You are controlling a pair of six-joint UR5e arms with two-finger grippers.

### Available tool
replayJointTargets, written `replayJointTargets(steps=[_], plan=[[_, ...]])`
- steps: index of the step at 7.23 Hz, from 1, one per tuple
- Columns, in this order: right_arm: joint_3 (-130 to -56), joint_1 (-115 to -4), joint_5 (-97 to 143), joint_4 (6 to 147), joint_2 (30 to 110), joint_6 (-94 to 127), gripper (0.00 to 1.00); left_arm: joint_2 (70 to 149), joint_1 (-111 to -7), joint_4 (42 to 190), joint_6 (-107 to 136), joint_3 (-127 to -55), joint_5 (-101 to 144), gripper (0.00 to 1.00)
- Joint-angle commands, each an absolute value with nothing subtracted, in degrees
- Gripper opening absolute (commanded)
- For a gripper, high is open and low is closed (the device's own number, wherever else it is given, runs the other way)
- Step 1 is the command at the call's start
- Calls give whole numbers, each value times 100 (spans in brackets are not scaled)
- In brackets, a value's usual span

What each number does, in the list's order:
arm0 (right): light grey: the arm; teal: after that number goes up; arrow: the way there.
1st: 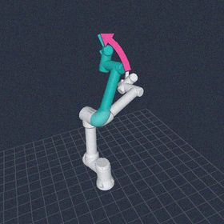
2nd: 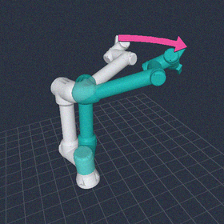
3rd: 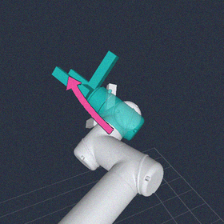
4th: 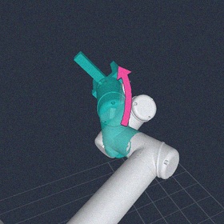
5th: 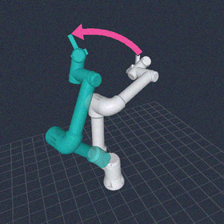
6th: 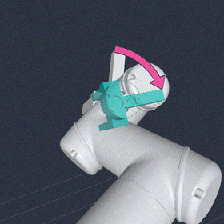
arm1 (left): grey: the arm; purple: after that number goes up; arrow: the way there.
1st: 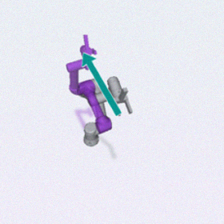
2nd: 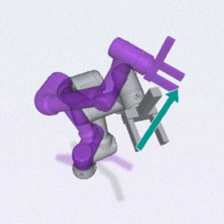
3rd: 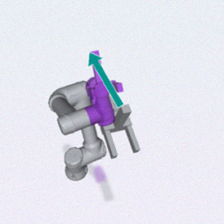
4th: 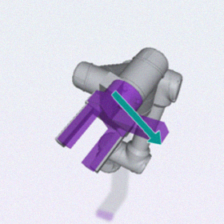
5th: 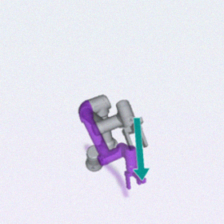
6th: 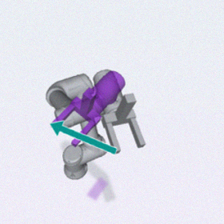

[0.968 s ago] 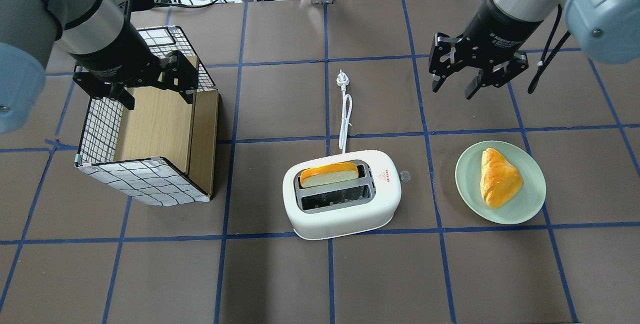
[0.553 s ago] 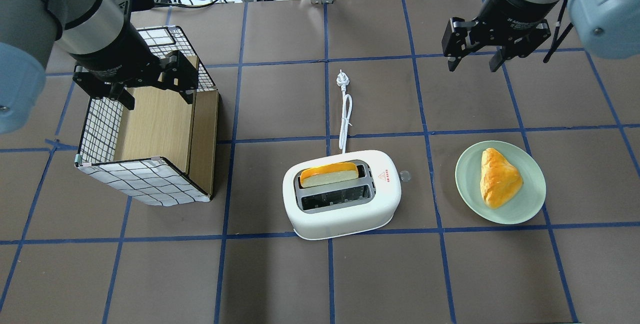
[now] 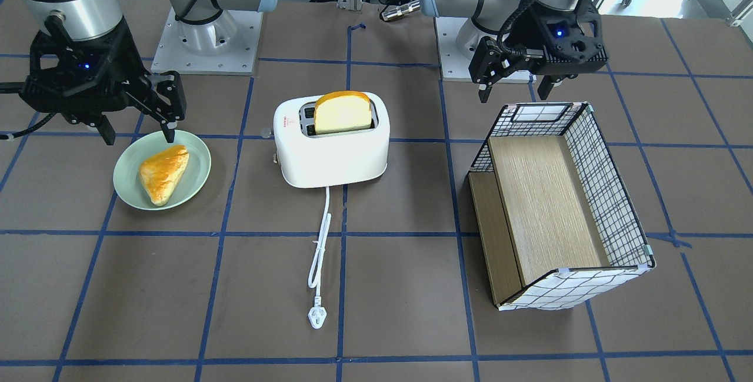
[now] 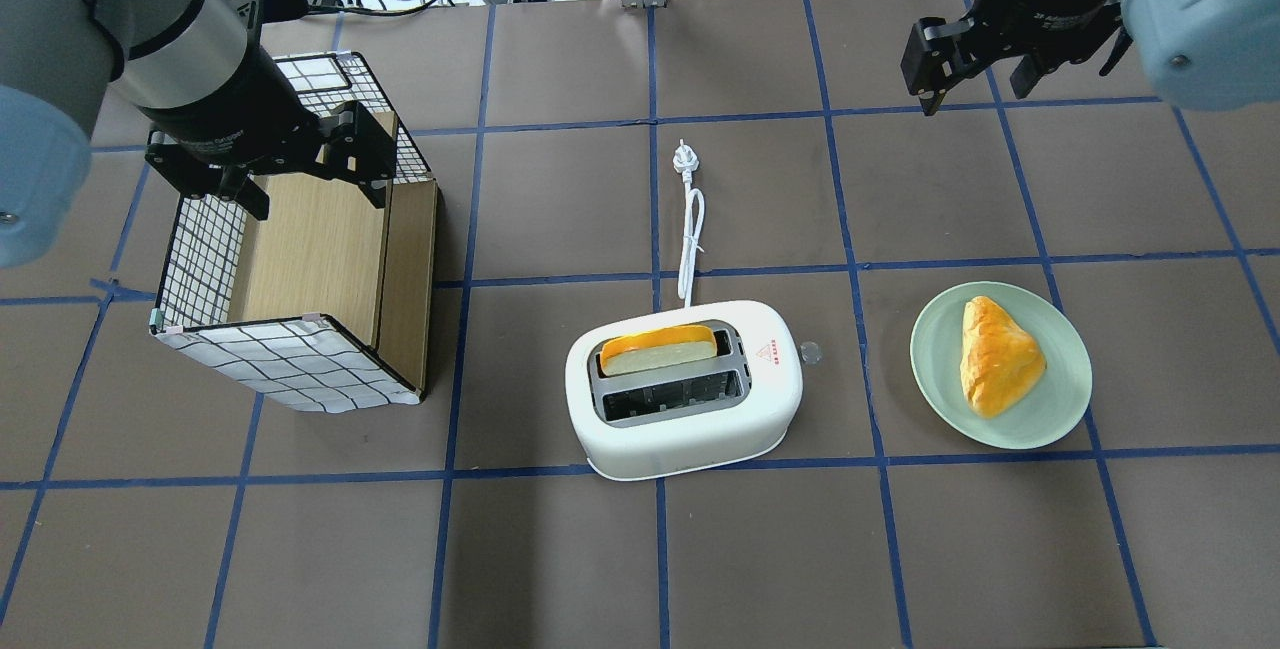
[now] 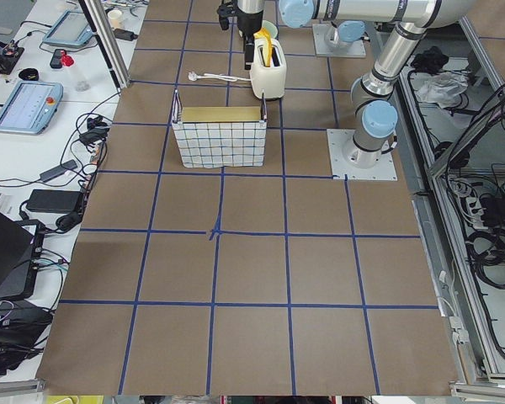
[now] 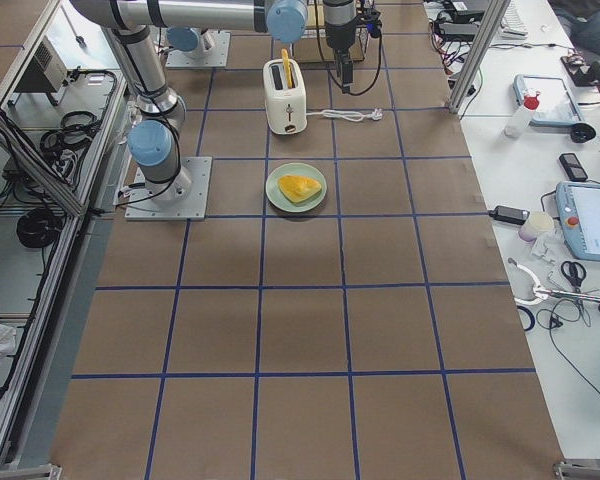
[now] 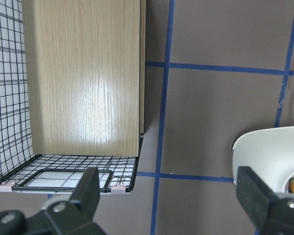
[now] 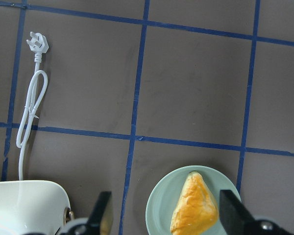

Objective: Press toaster with right arm

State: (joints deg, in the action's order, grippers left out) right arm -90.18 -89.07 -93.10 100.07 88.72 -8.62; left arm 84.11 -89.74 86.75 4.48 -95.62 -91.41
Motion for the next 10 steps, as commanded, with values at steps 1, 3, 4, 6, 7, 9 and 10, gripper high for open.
replayJointTargets(steps=[1, 3, 4, 6, 7, 9, 10], plan=[[-8974, -9070, -9238, 9845, 8903, -452, 97, 8411, -8974, 8675, 448, -9562, -9141, 100], [-8458, -9070, -9176, 9144, 8834, -387, 100, 8411, -8974, 8675, 448, -9562, -9141, 100], [-8359, -9009, -8828, 8836, 8816, -352, 100, 8411, -8974, 8675, 448, -9562, -9141, 100], [-8393, -8991, -8807, 8719, 8798, -290, 100, 8420, -8974, 8675, 448, -9562, -9141, 100], [-8402, -8991, -8807, 8606, 8798, -290, 100, 8411, -8974, 8675, 448, -9562, -9141, 100], [-8437, -9000, -8850, 8604, 8807, -290, 100, 8411, -8974, 8675, 448, -9562, -9141, 100], [-8420, -9000, -8894, 8604, 8807, -290, 100, 8411, -8974, 8675, 448, -9562, -9141, 100]])
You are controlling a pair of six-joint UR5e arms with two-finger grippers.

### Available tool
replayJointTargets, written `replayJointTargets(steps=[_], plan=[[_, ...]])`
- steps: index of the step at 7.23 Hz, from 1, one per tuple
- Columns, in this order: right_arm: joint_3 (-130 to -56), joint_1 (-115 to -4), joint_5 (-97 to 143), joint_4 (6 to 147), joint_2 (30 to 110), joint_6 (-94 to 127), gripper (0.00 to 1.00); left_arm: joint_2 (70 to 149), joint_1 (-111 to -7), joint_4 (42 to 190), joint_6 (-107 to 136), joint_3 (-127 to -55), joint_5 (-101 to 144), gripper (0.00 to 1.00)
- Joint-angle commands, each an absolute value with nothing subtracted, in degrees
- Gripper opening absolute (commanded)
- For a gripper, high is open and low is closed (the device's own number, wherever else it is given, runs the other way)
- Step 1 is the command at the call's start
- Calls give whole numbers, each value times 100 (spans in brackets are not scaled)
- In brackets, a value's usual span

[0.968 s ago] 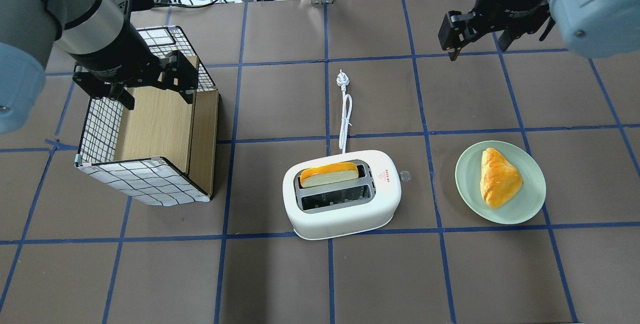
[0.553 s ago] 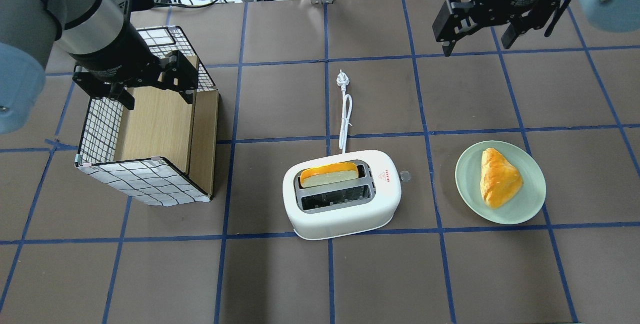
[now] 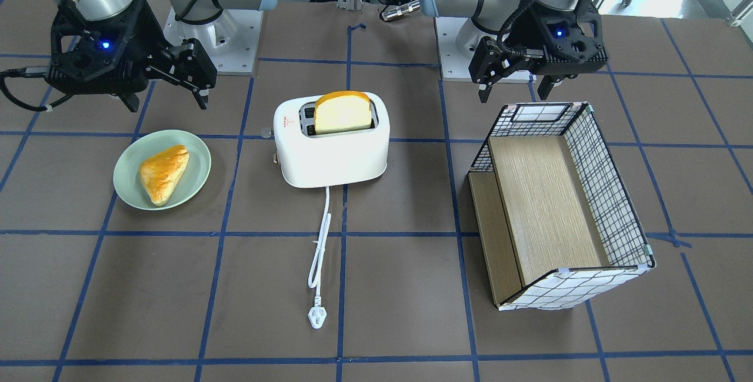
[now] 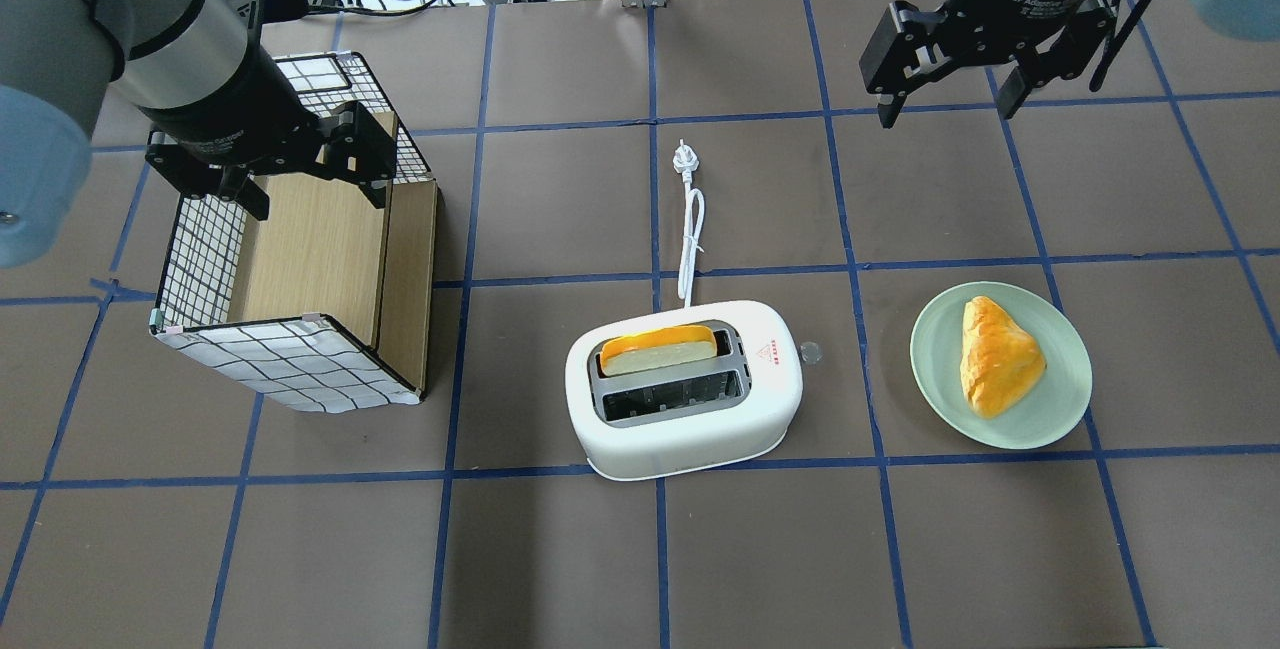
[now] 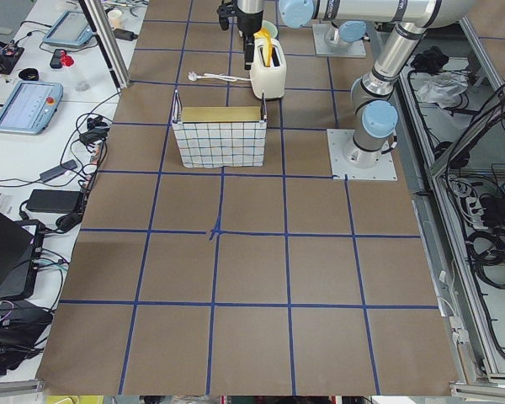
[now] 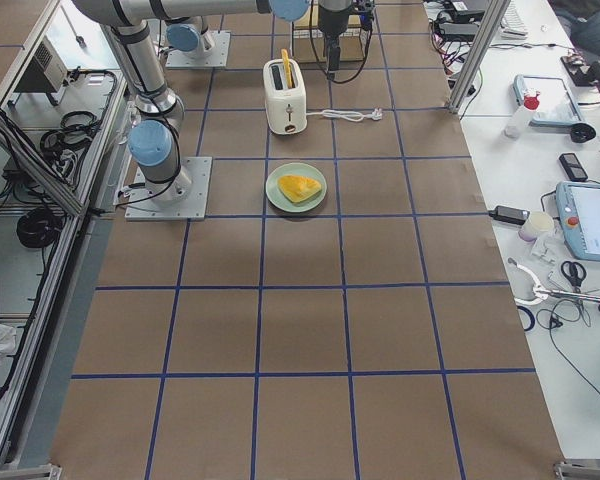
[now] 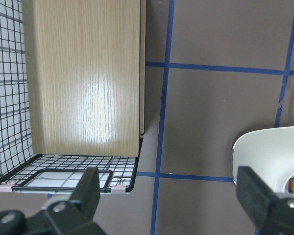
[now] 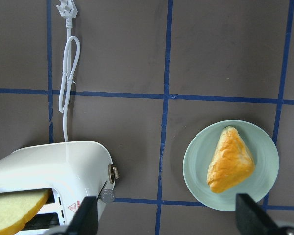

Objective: Press toaster with right arm

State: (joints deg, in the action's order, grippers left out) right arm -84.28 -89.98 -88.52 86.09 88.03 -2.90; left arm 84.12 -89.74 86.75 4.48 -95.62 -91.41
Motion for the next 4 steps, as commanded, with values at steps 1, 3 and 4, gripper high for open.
replayJointTargets(steps=[1, 3, 4], plan=[[-8420, -9000, -8929, 8604, 8807, -247, 100, 8411, -8974, 8675, 448, -9562, -9141, 100], [-8420, -9000, -9139, 8613, 8815, -229, 100, 8411, -8974, 8675, 448, -9562, -9141, 100], [-8429, -9000, -9175, 8622, 8815, -211, 100, 8411, -8974, 8675, 448, -9562, -9141, 100]])
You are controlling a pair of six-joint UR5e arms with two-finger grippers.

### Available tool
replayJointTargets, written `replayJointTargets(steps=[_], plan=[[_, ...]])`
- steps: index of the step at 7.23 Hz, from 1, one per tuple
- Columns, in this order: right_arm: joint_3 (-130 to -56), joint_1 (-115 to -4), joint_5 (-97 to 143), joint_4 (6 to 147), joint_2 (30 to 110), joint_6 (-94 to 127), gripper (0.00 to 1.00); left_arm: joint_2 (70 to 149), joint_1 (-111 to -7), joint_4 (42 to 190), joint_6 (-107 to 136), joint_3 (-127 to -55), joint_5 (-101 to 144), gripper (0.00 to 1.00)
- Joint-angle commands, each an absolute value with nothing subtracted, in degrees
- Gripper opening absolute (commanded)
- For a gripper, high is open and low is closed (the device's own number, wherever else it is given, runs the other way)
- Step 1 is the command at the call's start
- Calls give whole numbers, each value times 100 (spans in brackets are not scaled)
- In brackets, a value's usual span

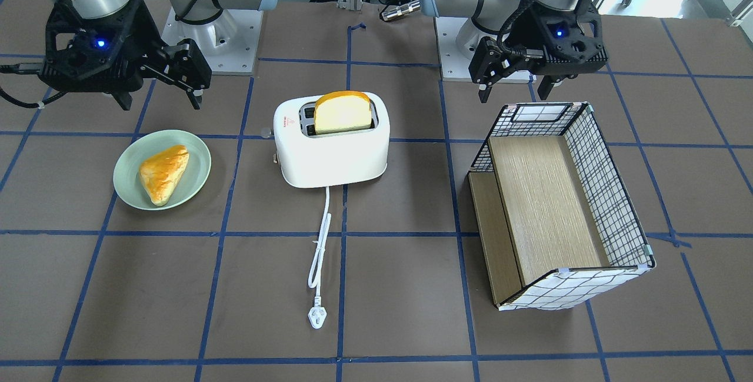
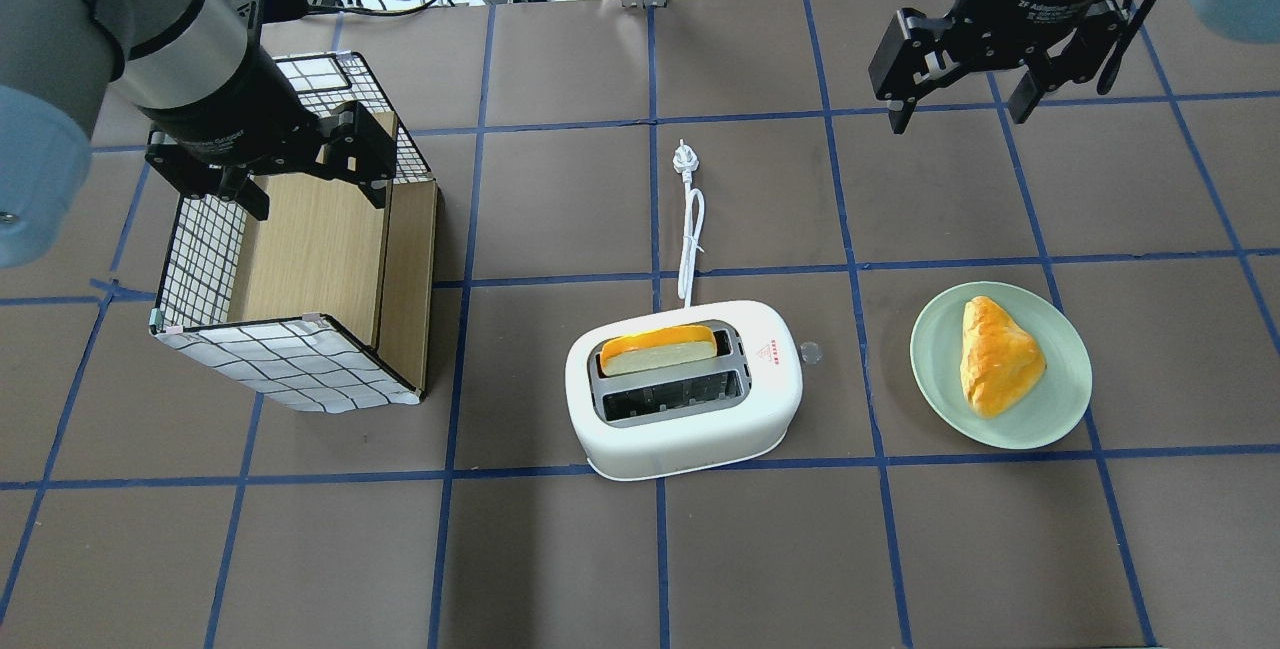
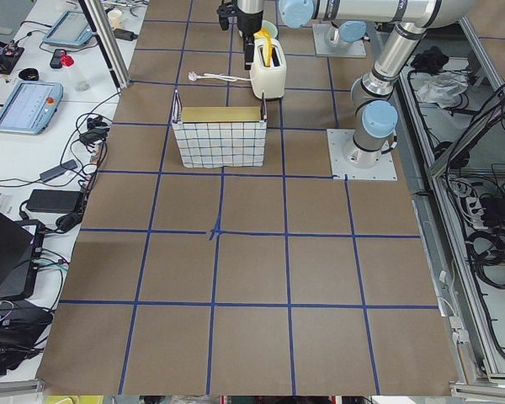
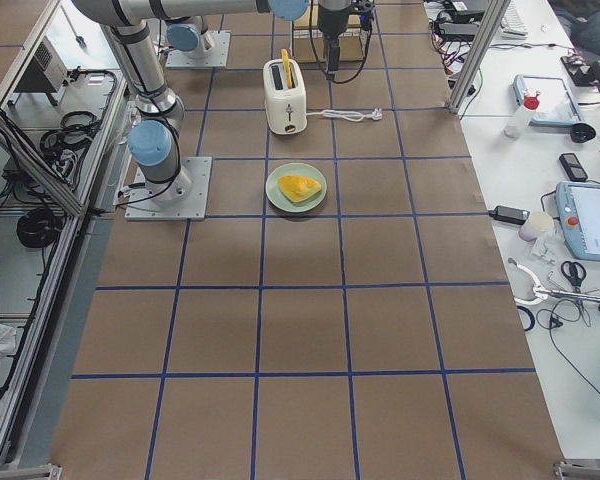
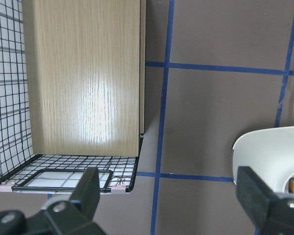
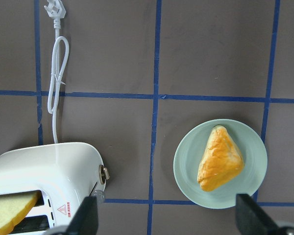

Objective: Press toaster with right arm

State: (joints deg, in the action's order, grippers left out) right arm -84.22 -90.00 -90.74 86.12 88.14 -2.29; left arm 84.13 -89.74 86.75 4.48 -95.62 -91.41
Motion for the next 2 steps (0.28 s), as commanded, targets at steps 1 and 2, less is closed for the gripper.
replayJointTargets(steps=[1, 2], plan=[[-8429, -9000, -9176, 8622, 8807, -211, 100, 8411, -8974, 8675, 448, -9562, -9141, 100], [-8429, -9000, -9167, 8622, 8807, -211, 100, 8411, -8974, 8675, 448, -9562, -9141, 100]])
